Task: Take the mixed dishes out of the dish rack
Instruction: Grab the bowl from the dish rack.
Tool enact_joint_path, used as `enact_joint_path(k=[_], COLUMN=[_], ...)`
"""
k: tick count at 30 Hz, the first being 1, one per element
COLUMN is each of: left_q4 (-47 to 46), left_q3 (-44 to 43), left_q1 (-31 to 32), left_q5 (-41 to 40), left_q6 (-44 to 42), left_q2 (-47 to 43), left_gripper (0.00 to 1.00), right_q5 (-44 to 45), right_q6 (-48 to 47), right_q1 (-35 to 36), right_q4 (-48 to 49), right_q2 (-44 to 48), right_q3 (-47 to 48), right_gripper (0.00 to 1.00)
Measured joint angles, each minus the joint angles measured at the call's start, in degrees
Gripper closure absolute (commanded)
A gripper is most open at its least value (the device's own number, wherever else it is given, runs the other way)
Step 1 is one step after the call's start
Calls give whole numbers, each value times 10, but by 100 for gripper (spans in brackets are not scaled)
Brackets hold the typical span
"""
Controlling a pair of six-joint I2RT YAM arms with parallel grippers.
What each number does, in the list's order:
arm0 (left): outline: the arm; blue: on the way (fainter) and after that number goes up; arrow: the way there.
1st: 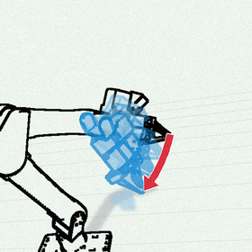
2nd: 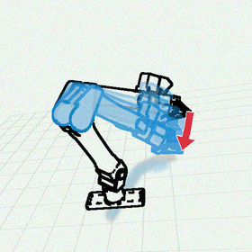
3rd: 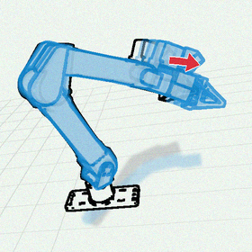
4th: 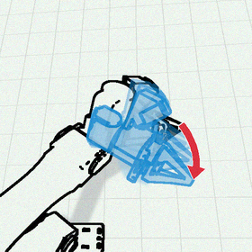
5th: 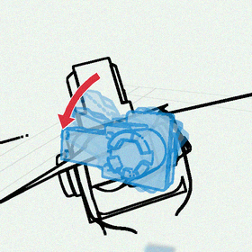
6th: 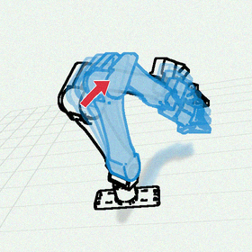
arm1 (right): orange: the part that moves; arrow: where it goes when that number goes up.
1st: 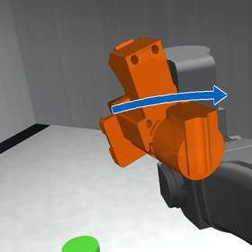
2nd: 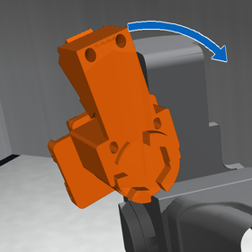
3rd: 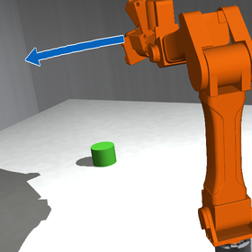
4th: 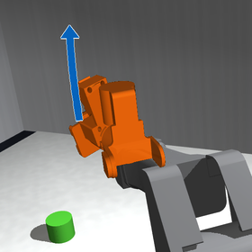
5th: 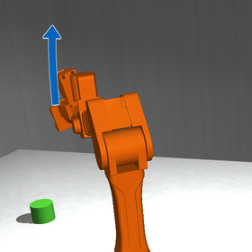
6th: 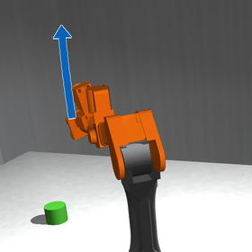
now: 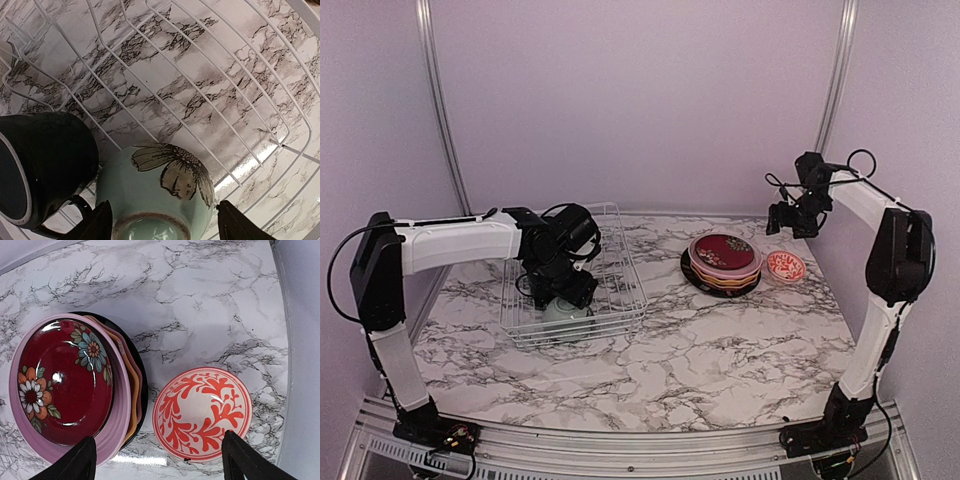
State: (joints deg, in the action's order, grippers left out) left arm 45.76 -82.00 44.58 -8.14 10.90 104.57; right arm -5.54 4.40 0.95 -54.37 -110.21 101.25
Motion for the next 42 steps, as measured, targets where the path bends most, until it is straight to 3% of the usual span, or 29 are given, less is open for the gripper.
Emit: enact_joint_path(k=[10,22,42], left_q4=[12,45,55], left_q3=[9,41,43], left_q1=[1,0,1], left_q5=[19,-15,-20], left_q6=[-18,-8,4], left_q2=[-2,-33,-37], left_gripper=[25,29,56], right_q5=[-14,-20,-41], right_q6=[0,0,0], right_q1=[0,0,0], right_q4=[-2,-6,-8], right_q2=[1,4,4], right_q3=[13,31,51], right_gripper=[10,7,6])
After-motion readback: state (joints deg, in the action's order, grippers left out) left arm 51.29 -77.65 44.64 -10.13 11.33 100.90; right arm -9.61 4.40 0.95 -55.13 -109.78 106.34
